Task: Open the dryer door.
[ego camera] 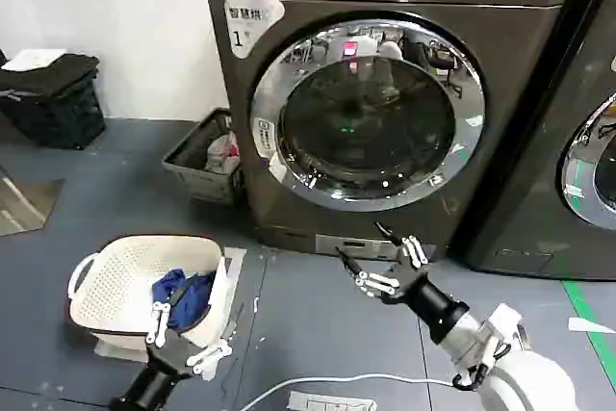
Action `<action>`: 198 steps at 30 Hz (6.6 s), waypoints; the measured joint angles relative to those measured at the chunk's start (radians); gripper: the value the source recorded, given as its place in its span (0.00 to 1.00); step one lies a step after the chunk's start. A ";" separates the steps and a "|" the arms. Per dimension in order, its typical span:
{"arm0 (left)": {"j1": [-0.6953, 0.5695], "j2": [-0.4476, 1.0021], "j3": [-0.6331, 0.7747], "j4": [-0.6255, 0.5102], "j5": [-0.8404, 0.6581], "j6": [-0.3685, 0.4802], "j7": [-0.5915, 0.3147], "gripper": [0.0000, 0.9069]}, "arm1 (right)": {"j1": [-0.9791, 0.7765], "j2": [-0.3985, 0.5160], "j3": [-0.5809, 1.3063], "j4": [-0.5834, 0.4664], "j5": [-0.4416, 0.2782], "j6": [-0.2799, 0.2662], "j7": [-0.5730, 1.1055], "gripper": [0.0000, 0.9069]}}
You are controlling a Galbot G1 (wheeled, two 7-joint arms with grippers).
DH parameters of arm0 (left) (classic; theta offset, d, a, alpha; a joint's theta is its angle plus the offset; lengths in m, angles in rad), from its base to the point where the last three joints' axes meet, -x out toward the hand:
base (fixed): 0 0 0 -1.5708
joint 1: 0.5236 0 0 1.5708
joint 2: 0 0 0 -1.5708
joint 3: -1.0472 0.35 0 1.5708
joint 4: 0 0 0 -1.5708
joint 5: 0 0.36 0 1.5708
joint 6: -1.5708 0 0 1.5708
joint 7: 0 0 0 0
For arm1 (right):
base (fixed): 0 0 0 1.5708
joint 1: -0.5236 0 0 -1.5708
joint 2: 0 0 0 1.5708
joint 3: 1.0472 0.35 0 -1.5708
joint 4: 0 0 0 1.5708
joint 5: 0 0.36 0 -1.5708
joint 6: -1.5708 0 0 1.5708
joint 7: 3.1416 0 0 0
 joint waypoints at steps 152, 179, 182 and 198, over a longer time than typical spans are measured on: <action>-0.004 -0.024 0.000 0.037 0.016 -0.007 -0.003 1.00 | 1.026 0.296 -0.598 -1.046 -0.094 0.067 -0.039 1.00; -0.005 -0.024 -0.002 0.038 0.015 -0.008 -0.003 1.00 | 0.988 0.196 -0.636 -0.959 0.003 0.155 -0.280 1.00; -0.006 -0.023 -0.002 0.038 0.015 -0.007 -0.003 1.00 | 0.977 0.172 -0.646 -0.935 0.029 0.170 -0.307 1.00; -0.074 0.043 -0.084 0.063 -0.147 0.111 -0.019 1.00 | 0.940 0.014 -0.695 -0.790 0.140 0.227 -0.391 1.00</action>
